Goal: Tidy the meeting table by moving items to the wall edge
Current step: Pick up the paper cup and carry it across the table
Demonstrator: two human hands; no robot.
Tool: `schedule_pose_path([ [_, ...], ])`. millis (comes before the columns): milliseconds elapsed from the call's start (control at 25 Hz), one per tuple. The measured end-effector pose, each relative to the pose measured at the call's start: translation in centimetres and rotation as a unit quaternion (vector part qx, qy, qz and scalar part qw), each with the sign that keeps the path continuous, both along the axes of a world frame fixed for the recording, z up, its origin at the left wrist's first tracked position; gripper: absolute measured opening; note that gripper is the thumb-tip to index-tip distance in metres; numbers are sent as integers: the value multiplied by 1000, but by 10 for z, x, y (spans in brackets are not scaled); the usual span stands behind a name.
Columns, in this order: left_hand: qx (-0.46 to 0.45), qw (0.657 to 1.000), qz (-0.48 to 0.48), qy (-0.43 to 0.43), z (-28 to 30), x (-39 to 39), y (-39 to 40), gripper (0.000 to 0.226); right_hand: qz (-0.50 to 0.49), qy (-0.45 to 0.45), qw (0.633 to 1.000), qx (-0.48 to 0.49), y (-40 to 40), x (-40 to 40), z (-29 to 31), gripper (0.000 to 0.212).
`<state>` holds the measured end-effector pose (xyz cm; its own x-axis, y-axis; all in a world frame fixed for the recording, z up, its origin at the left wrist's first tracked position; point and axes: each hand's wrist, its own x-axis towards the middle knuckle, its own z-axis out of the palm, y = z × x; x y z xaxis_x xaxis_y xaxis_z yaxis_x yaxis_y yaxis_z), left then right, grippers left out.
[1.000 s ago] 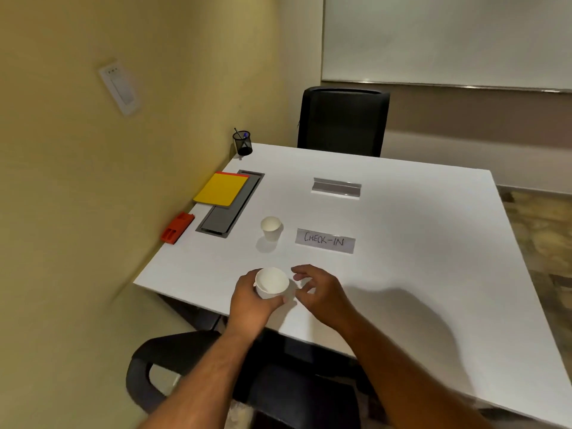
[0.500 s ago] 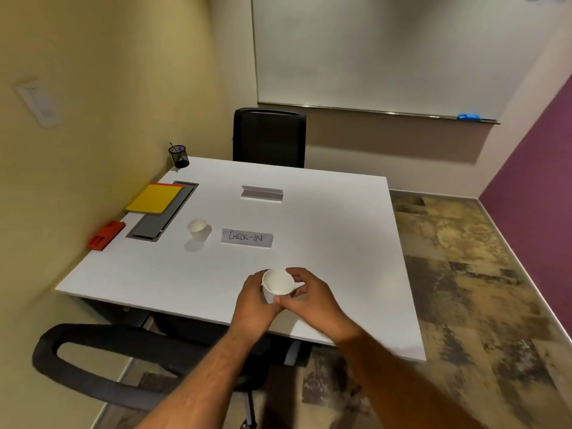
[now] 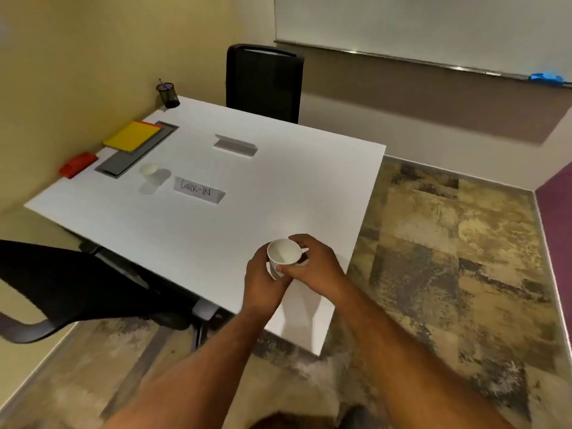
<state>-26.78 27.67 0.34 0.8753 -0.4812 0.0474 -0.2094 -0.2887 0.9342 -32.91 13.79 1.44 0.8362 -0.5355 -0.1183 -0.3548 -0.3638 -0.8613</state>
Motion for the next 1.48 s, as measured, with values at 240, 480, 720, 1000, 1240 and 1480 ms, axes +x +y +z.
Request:
schedule_pose_path([
  [240, 36, 998, 60, 4, 3, -21, -57, 55, 78, 13, 997, -2, -73, -6, 9, 71],
  [480, 13, 993, 121, 8, -6, 28, -81, 62, 82, -14, 996, -37, -90, 45, 27, 63],
  [720, -26, 987, 159, 23, 4, 74, -114, 58, 110, -10, 989, -101, -124, 98, 55, 60],
  [1000, -34, 985, 170, 21, 12, 134, -136, 48, 139, -13, 982, -126, -159, 157, 54, 66],
  [1240, 2, 980, 196, 35, -4, 205, -204, 56, 180, -38, 973, -138, -237, 241, 29, 66],
  [1480, 23, 949, 301, 93, -47, 298, -305, 45, 266, -21, 959, -95, -333, 372, -31, 59],
])
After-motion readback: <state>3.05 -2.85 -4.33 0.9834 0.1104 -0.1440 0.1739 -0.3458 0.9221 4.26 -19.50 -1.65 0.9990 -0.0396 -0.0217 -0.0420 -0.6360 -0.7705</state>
